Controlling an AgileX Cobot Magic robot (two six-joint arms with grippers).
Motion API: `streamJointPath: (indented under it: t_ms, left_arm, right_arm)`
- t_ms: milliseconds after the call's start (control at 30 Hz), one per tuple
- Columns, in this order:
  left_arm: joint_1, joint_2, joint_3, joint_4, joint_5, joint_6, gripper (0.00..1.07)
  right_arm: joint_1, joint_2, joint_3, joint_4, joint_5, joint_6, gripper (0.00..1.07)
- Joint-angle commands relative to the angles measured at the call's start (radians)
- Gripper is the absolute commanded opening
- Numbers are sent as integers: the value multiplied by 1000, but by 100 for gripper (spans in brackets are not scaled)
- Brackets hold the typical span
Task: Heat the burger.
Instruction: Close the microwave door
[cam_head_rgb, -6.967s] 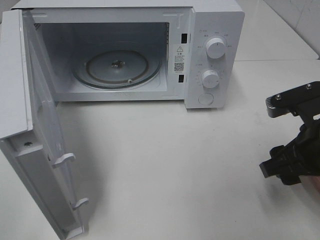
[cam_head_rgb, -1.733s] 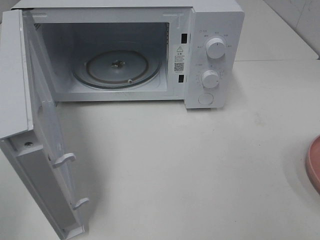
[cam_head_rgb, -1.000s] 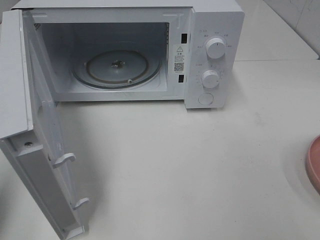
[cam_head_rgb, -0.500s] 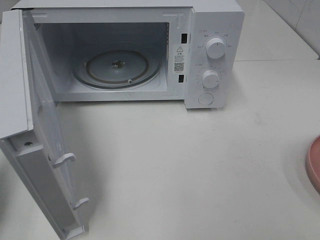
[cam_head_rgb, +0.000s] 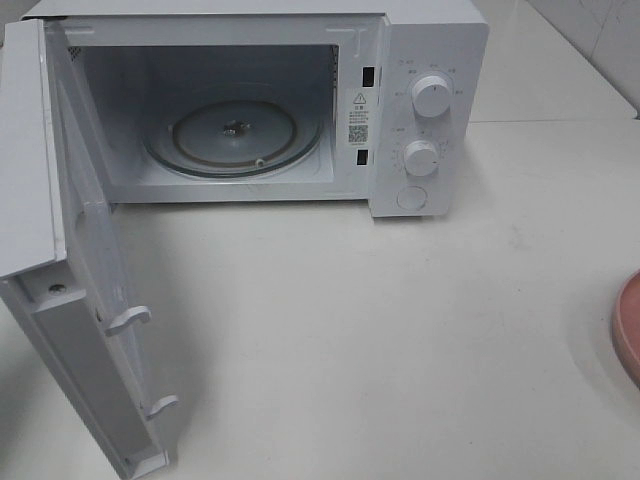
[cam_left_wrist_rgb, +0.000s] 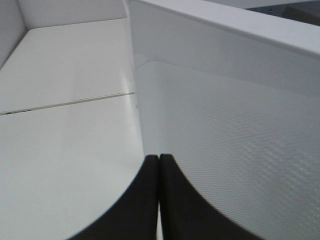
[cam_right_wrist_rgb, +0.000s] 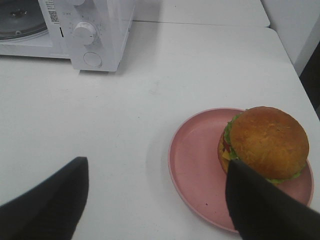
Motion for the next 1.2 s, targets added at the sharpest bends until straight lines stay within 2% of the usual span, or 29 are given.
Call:
streamJointPath:
  t_ms: [33, 133, 333, 433, 467, 533, 800, 900, 933, 1133, 1200]
  left_arm:
    - [0, 56, 0, 94, -94, -53, 0]
    - [-1, 127, 0, 121, -169, -61, 0]
    - [-9, 191, -15, 128, -204, -76, 0]
    - [-51, 226, -41, 128, -196, -71, 0]
    - [-87, 254, -56, 121, -190, -47, 0]
    - [-101, 271, -62, 114, -191, -37, 0]
    - [-180, 386, -72, 76, -270, -34, 0]
    - [-220, 410, -92, 34, -272, -31, 0]
    - [-249, 418, -107, -7, -272, -15, 0]
    - [-328, 445, -153, -97, -269, 38, 0]
    - [-375, 469, -180, -167, -269, 62, 0]
  right_arm:
    - [-7, -27, 3, 4, -16, -11, 75]
    - [-7, -27, 3, 4, -16, -11, 75]
    - [-7, -27, 3, 4, -16, -11, 75]
    - [-7, -27, 3, 4, -16, -11, 75]
    - [-7, -27, 3, 4, -16, -11, 75]
    - [-7, -27, 3, 4, -16, -11, 75]
    - [-7, -27, 3, 4, -16, -11, 75]
    - [-7, -27, 3, 4, -16, -11, 75]
    - [-7, -27, 3, 4, -16, -11, 75]
    - [-7, -27, 3, 4, -16, -11, 75]
    - [-7, -27, 3, 4, -16, -11, 75]
